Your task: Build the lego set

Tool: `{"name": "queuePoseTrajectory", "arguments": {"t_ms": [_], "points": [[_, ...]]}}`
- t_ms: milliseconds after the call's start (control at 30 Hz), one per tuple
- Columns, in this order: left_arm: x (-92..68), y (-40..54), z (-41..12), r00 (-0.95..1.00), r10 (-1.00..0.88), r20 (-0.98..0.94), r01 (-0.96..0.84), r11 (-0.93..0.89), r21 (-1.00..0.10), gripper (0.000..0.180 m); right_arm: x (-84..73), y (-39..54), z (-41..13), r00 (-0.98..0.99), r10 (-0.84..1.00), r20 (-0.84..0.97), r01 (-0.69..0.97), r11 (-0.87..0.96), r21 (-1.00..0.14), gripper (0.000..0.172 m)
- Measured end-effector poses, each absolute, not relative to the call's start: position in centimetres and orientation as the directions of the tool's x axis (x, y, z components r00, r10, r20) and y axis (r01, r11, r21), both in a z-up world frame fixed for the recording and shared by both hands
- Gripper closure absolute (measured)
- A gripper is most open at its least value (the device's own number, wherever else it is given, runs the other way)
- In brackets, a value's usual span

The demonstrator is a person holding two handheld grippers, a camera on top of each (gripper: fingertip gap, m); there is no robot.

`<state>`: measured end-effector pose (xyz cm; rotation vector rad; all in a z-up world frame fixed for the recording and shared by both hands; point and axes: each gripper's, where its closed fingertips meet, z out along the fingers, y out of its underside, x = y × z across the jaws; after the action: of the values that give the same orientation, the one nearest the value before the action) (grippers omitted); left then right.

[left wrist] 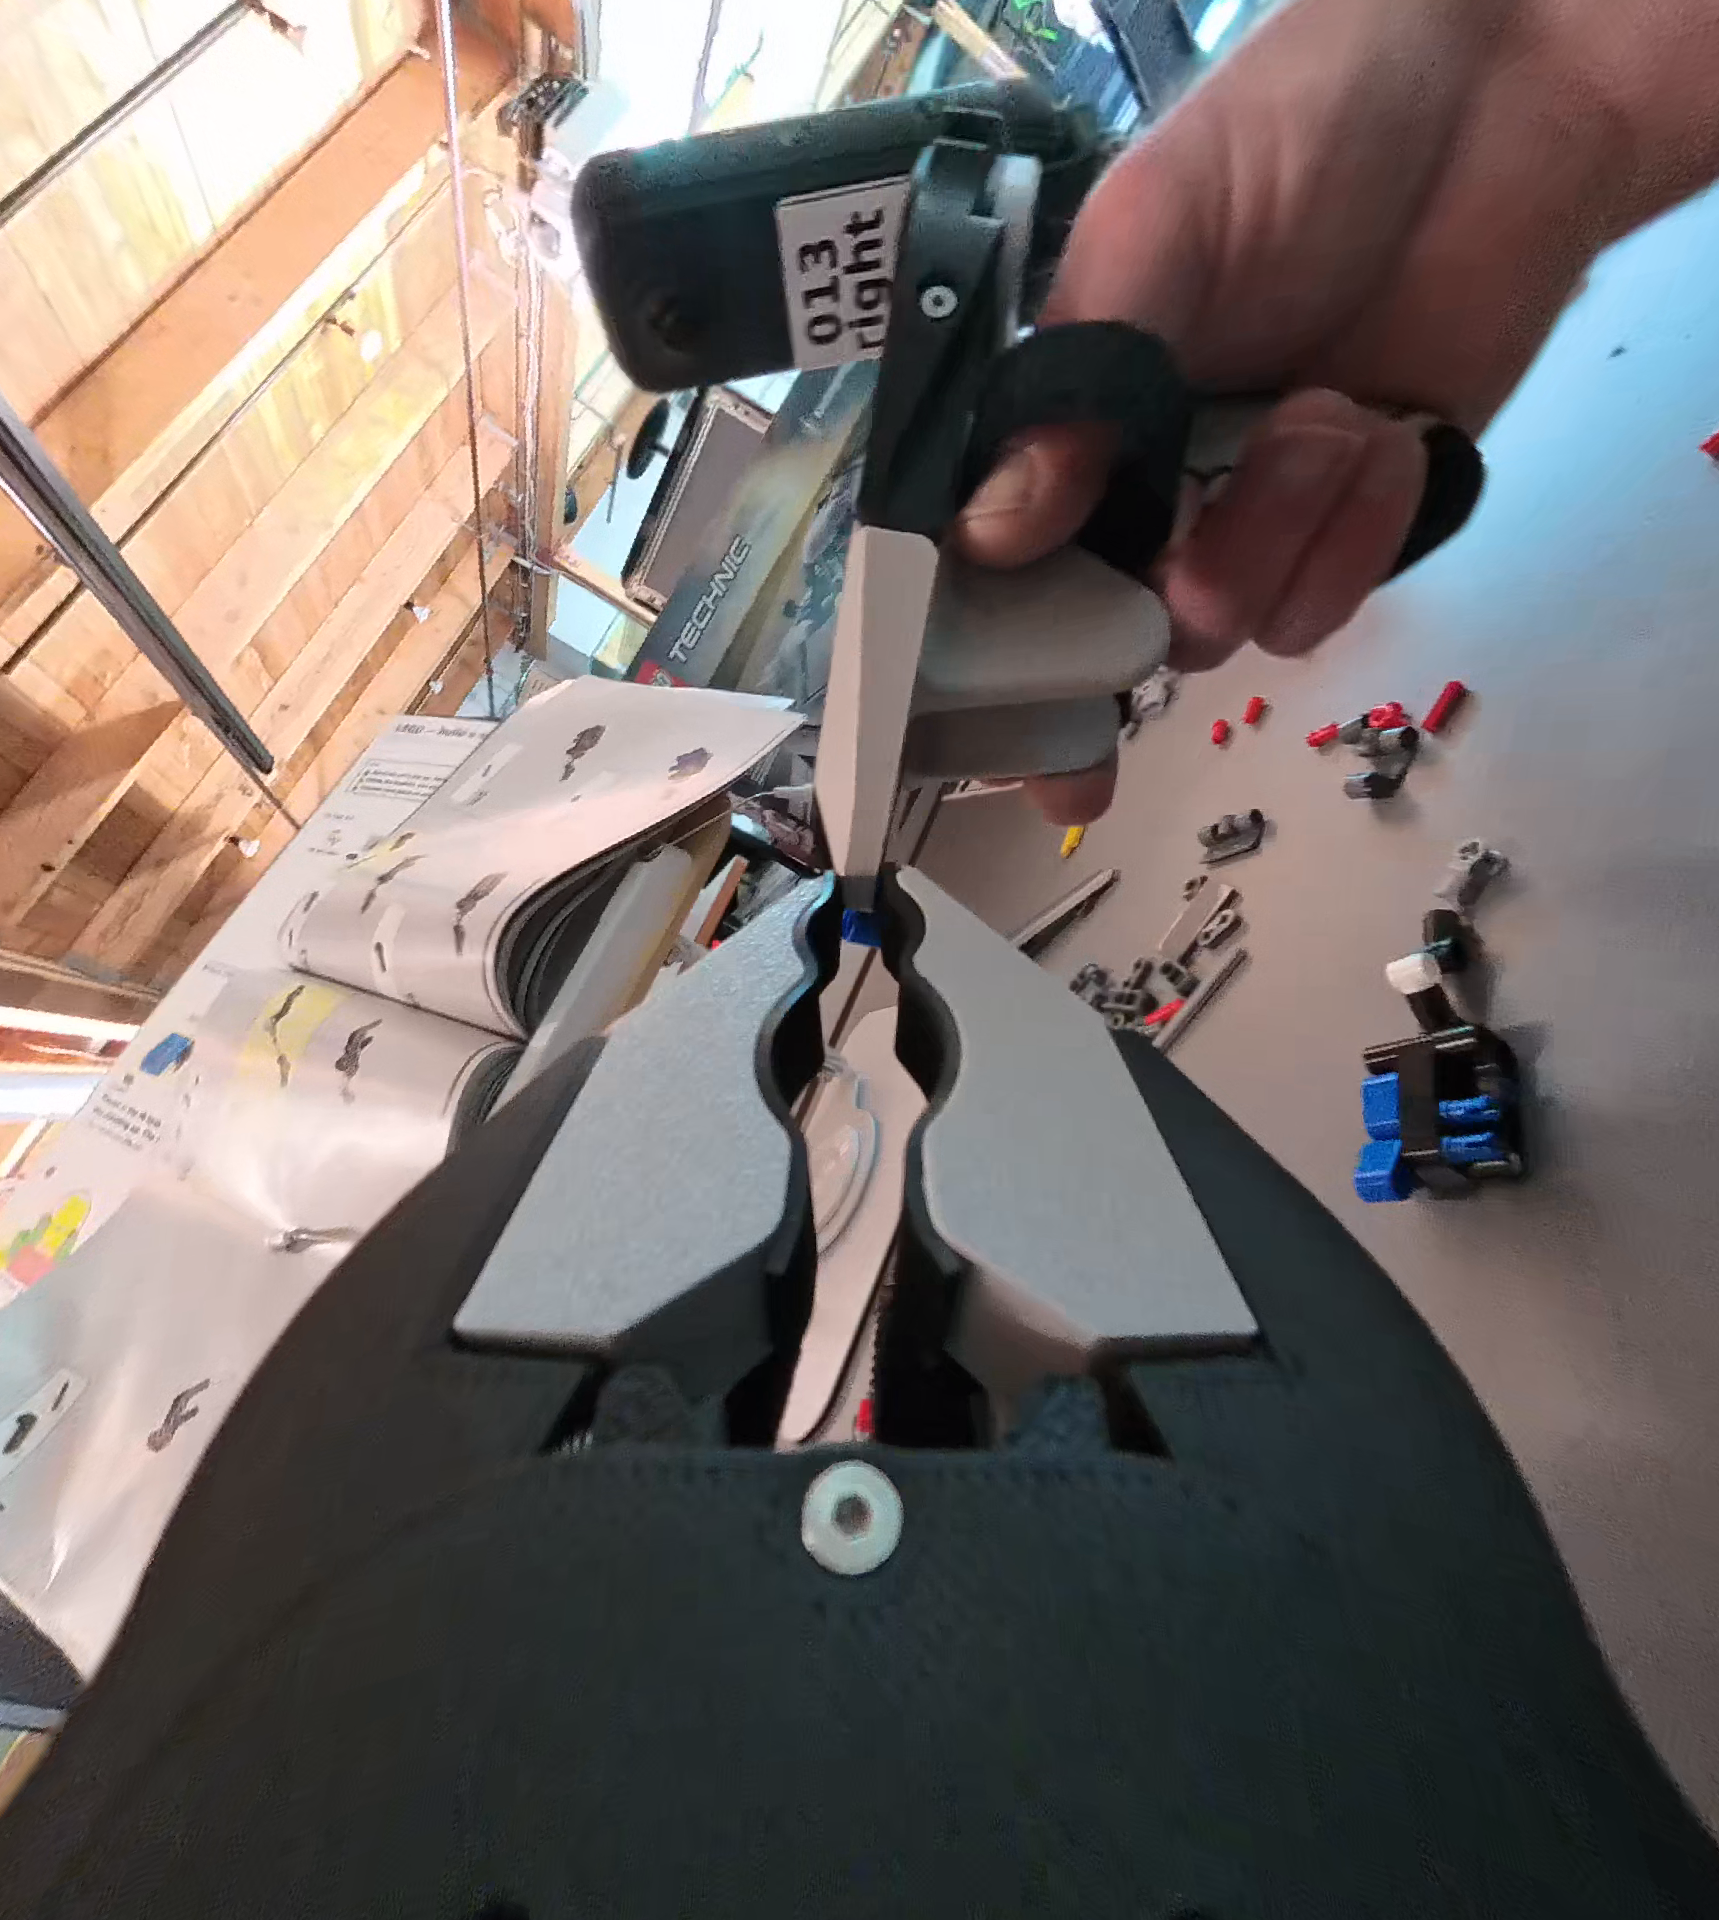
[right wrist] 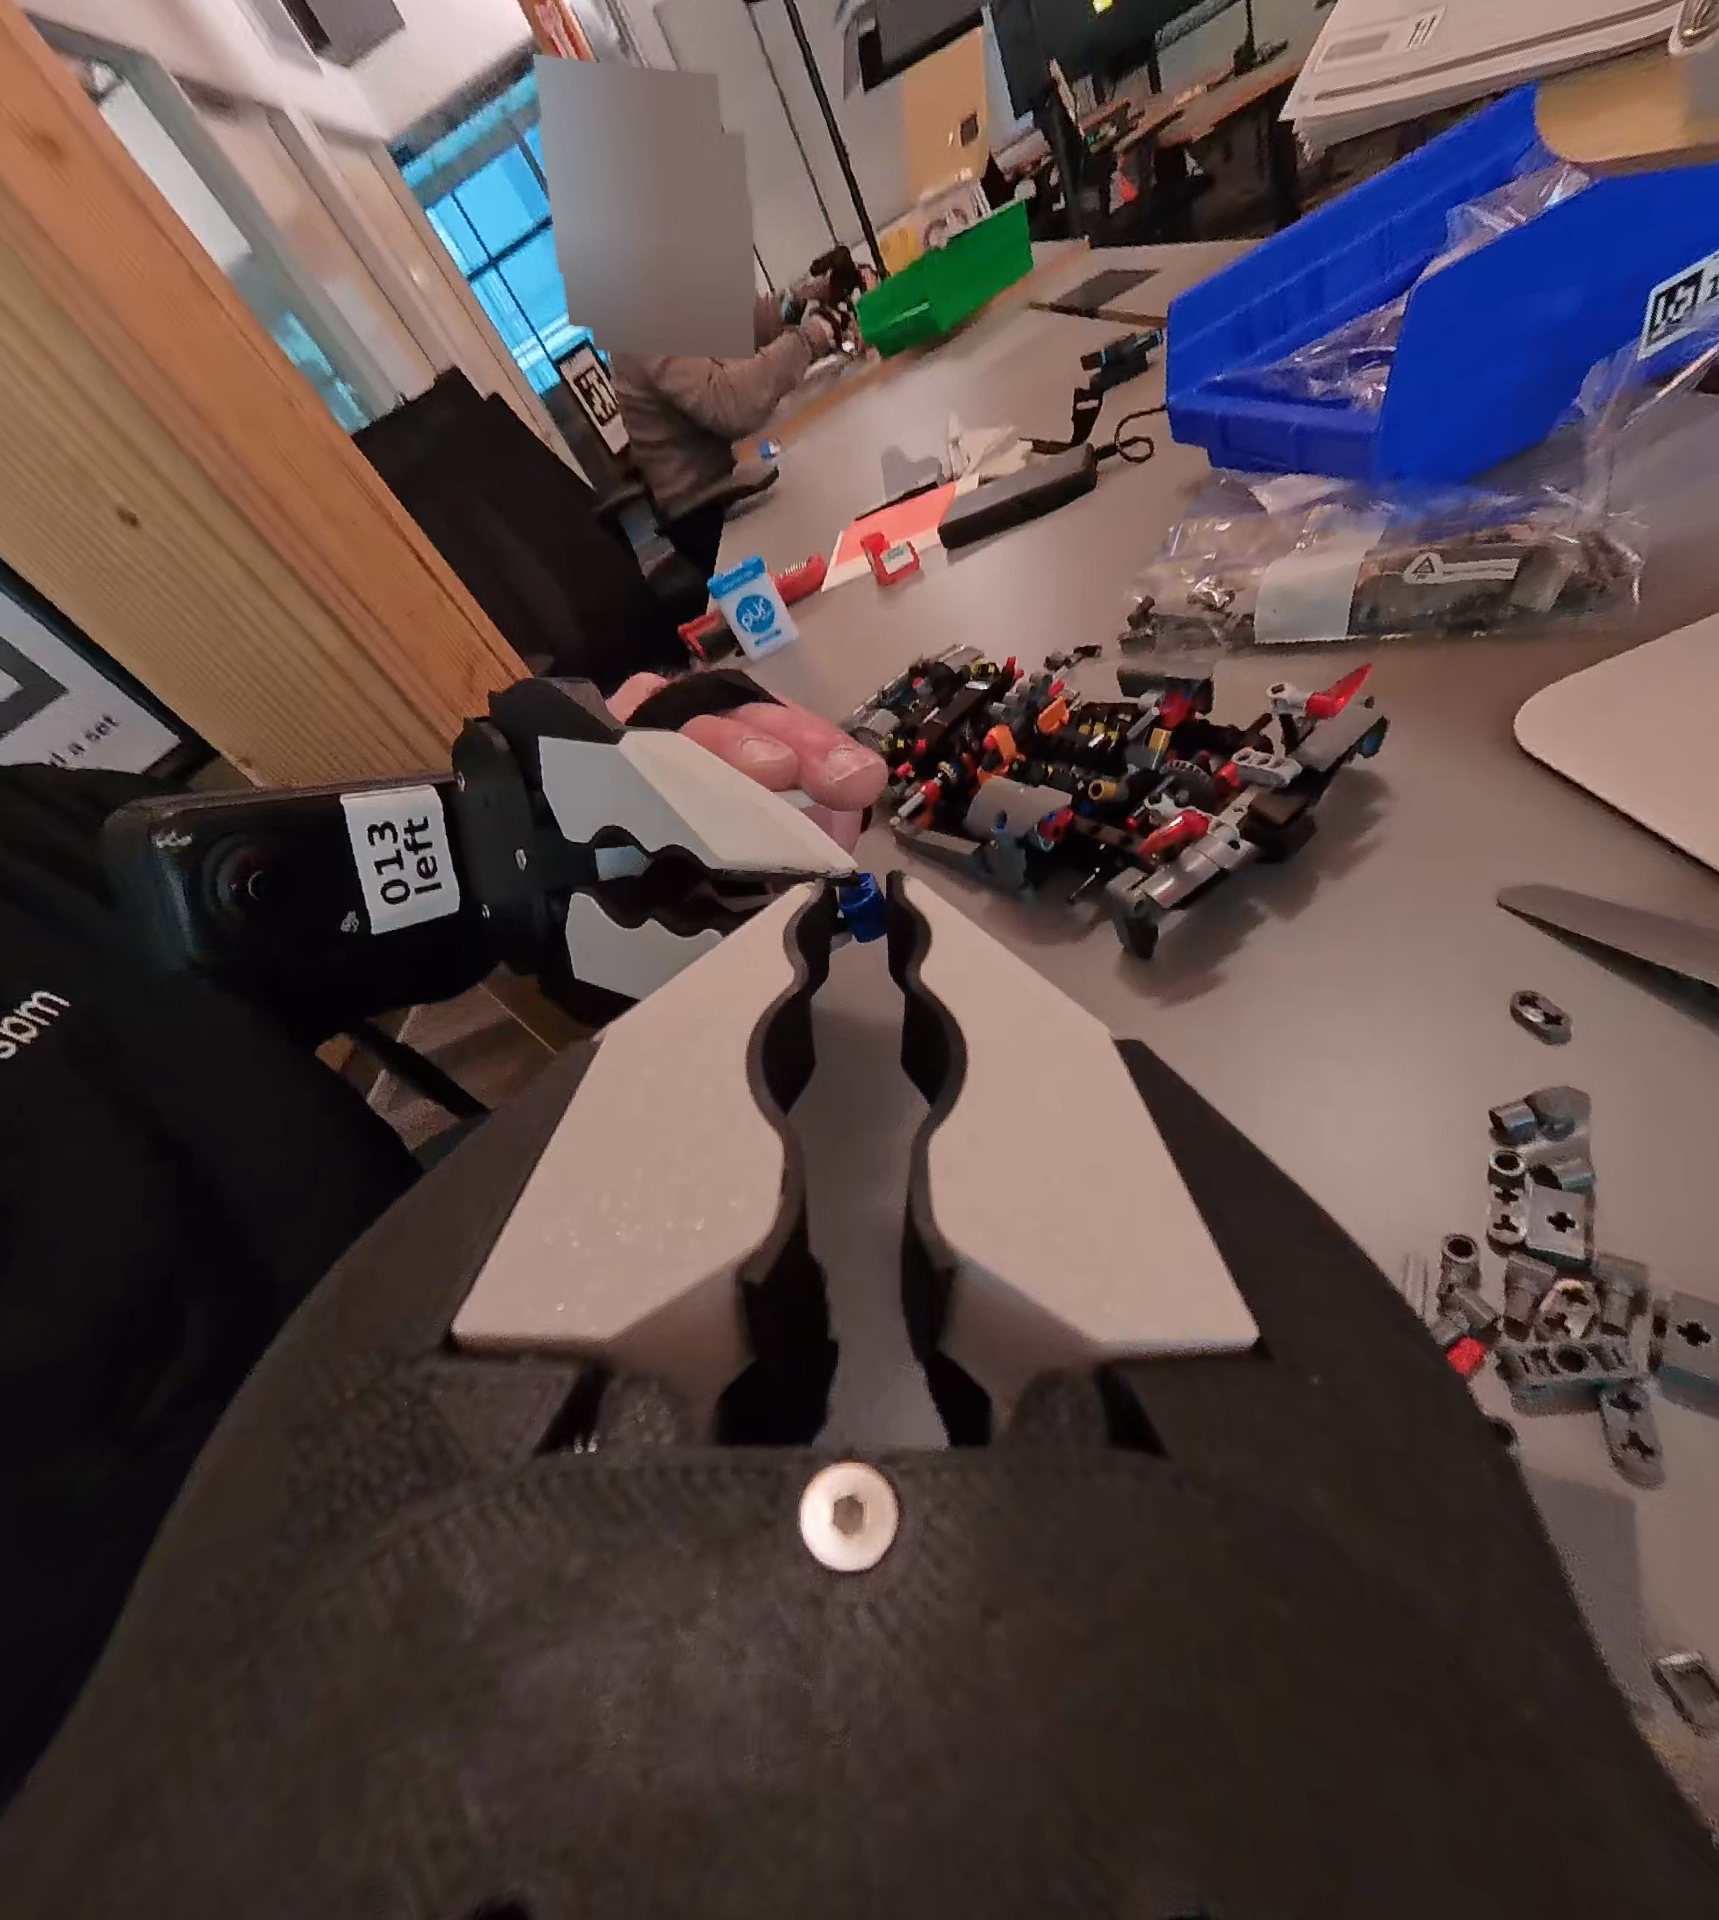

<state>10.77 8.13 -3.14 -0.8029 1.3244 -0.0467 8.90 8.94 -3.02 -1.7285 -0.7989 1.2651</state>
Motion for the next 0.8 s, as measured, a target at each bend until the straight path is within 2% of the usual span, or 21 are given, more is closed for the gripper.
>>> {"name": "queuePoseTrajectory", "arguments": {"t_ms": [300,800], "points": [[9.9,9.1,-2.0,0.344,-0.469,-0.813,-0.4,0.71,-0.579,0.176,8.3,9.5,-2.0,0.267,0.841,-0.47,-0.075,-0.468,-0.88,0.163],[9.7,8.7,-1.3,0.358,-0.503,-0.786,-0.347,0.71,-0.612,0.176,8.3,9.1,-1.4,0.228,0.855,-0.467,-0.089,-0.459,-0.884,0.165]]}}
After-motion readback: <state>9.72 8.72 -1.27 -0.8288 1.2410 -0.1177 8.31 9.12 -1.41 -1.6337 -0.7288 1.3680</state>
